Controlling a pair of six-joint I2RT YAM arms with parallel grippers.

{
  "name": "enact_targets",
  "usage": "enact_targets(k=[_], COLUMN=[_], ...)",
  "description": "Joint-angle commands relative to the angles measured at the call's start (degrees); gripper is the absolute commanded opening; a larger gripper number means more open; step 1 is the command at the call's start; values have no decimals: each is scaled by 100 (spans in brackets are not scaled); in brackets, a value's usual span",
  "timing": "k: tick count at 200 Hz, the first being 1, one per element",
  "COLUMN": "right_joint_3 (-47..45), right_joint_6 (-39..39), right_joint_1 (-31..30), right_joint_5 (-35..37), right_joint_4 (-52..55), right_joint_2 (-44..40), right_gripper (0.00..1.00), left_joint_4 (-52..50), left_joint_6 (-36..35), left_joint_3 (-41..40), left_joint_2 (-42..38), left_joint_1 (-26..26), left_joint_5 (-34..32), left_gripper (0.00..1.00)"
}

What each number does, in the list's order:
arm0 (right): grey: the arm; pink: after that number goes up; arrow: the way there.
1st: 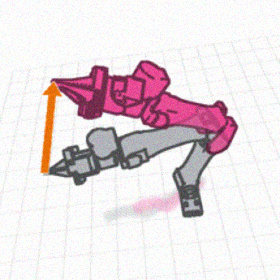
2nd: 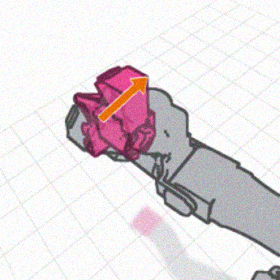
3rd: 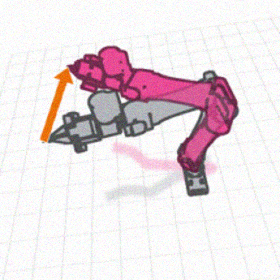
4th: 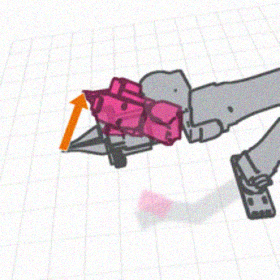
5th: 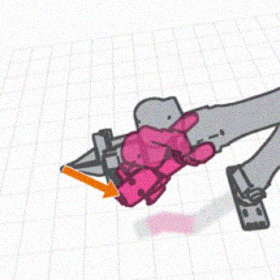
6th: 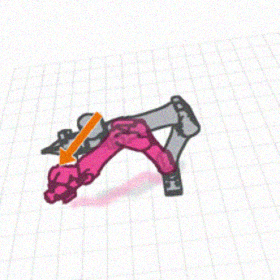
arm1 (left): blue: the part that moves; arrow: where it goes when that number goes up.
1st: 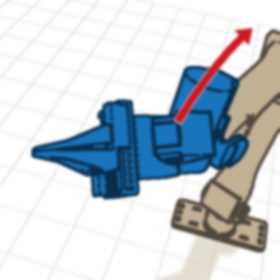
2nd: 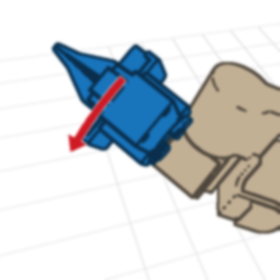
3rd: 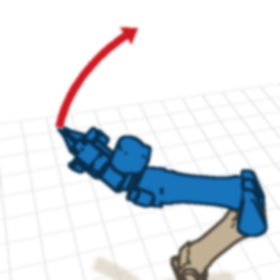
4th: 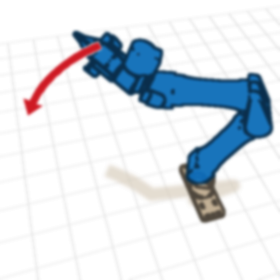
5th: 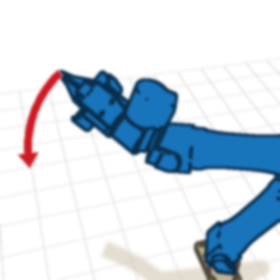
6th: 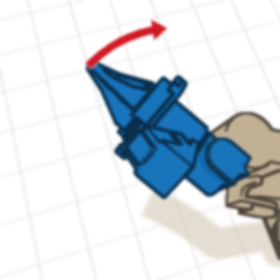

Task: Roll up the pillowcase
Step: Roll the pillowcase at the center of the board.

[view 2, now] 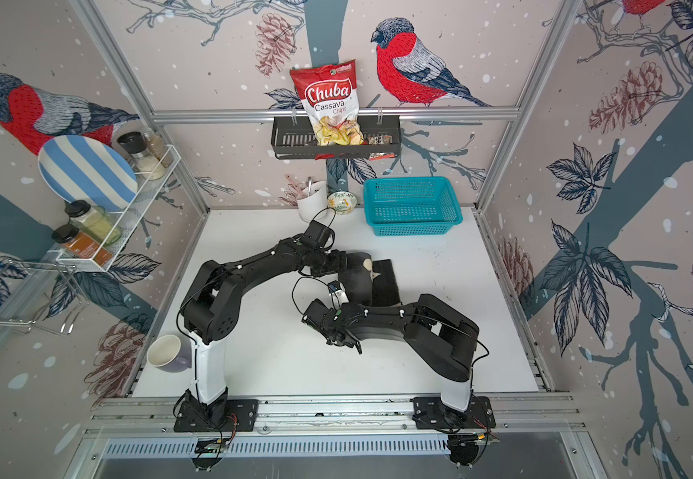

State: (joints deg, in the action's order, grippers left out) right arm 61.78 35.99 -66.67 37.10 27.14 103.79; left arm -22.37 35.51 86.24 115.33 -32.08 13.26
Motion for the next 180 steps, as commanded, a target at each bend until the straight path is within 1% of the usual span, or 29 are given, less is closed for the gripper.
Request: enact_targets(k=[1, 16, 29, 50, 73, 95, 105, 117, 127, 138, 146, 153, 166, 173, 180], right_joint_3=[-76, -258, -637, -1450, -2076, -2665, -2915, -3171, -3294, -3375, -3408, -3418, -3402, -3377, -3354], right_joint_6=[-202, -194, -130, 47, -20, 121, 256, 425, 510, 541, 537, 498, 402, 339, 277], right_joint_1=[31, 203, 514, 1274, 2153, 3013, 3420, 3807, 4039, 4204, 4298, 4362, 4437, 4452, 4468], right_joint_5=[-1599, -2009, -2615, -3836, -4746, -5751, -6246, -6791, -7113, -7290, -7331, -7304, -7138, -6910, -6621], right_joint_4=[-1009, -1277, -1684, -2602, -2963, -3529, -3850, -4208, -4398, -4495, -4482, -4394, -4120, -3916, -3645], right_joint_2=[-204, -431, -737, -1302, -1660, -1881, -1944, -1943, -1908, -1888, -1883, -1909, -2036, -2169, -2354], right_gripper=[0, 0, 0, 0, 0, 0, 0, 3, 3, 5, 11, 23, 40, 59, 69], left_joint_4=[-273, -398, -422, -233, 228, 666, 742, 733, 742, 821, 848, 842, 696, 637, 622], left_joint_6=[-342, -509, -567, -508, -273, 41, 112, 145, 206, 275, 319, 333, 353, 356, 372], left_joint_3=[-108, -200, -317, -576, -913, -1129, -1094, -956, -836, -714, -609, -511, -299, -228, -213], left_joint_2=[-353, -617, -845, -1189, -1369, -1225, -1059, -800, -565, -332, -171, -29, 227, 322, 374], left_joint_1=[201, 327, 399, 480, 483, 371, 249, 74, -51, -167, -236, -301, -373, -395, -412], left_joint_5=[-295, -374, -388, -260, -4, 359, 388, 410, 424, 506, 537, 527, 479, 476, 469], left_gripper=[83, 83, 83, 84, 84, 83, 83, 83, 83, 82, 82, 82, 79, 79, 78])
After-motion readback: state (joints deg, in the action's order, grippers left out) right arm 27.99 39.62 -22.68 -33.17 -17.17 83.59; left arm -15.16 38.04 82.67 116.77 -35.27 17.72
